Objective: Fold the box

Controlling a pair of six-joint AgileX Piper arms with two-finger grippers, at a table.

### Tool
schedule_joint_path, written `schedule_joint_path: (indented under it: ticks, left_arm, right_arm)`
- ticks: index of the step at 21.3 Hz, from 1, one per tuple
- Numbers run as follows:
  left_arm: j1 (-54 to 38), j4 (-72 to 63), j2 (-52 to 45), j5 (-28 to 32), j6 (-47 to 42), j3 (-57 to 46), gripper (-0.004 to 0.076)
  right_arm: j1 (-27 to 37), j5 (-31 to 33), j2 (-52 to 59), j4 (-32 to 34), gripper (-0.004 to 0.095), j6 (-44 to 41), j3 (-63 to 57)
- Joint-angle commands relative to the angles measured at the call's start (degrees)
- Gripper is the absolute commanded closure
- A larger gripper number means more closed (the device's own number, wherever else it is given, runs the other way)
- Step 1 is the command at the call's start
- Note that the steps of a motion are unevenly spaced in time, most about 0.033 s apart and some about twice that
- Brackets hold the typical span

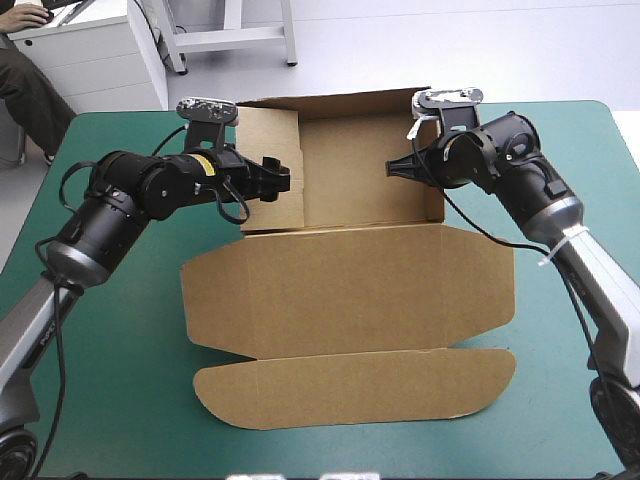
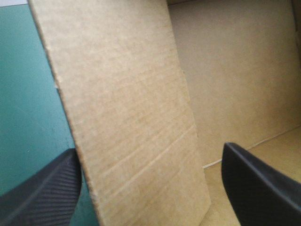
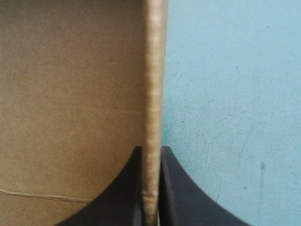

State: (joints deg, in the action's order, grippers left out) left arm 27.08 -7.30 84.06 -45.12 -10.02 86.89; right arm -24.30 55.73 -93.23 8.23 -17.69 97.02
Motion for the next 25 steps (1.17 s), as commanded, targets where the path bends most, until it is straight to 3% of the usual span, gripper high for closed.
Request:
schedule_joint_path:
  ticks: [1, 9, 12, 14, 15, 16, 17, 19, 25]
  left_arm:
    - [0.2, -0.6, 0.4, 5.2, -0.4, 1.9, 0.0152]
    - [0.2, 0.1, 1.5, 9.6, -0.4, 1.9, 0.0152]
    - [0.2, 0.6, 1.5, 10.2, -5.8, 1.9, 0.0197]
    - [0.2, 2.8, 1.5, 10.2, -8.5, 1.9, 0.0317]
    - [0.2, 4.1, 1.5, 10.2, -9.2, 1.9, 0.0459]
    - [0.2, 4.2, 1.5, 10.2, -9.2, 1.9, 0.0538]
    - [0.2, 4.2, 1.5, 10.1, -9.2, 1.9, 0.0697]
    - [0.2, 4.3, 1.5, 9.2, -8.5, 1.9, 0.0734]
    - [0.2, 6.1, 1.6, 3.6, -7.3, 1.9, 0.0734]
  right_arm:
    - [0.5, -3.3, 2.7, 0.2, 0.0909, -0.5, 2.1]
    - [0.5, -3.2, 2.7, 0.2, 0.0909, -0.4, 2.1]
    - [0.5, -3.2, 2.7, 0.2, 0.0909, -0.4, 2.1]
    - [0.5, -3.2, 2.8, 0.2, 0.0909, -0.4, 2.1]
    - [0.5, -3.2, 2.9, 0.2, 0.0909, -0.4, 2.1]
    - [0.5, -3.2, 3.0, 0.2, 0.0909, -0.4, 2.1]
    - [0.5, -3.2, 3.3, 0.2, 0.0909, -0.4, 2.1]
    - [0.5, -3.2, 3.7, 0.2, 0.0909, -0.4, 2.1]
    - [0.5, -1.8, 3.9, -3.0, 0.0909, -0.4, 2.1]
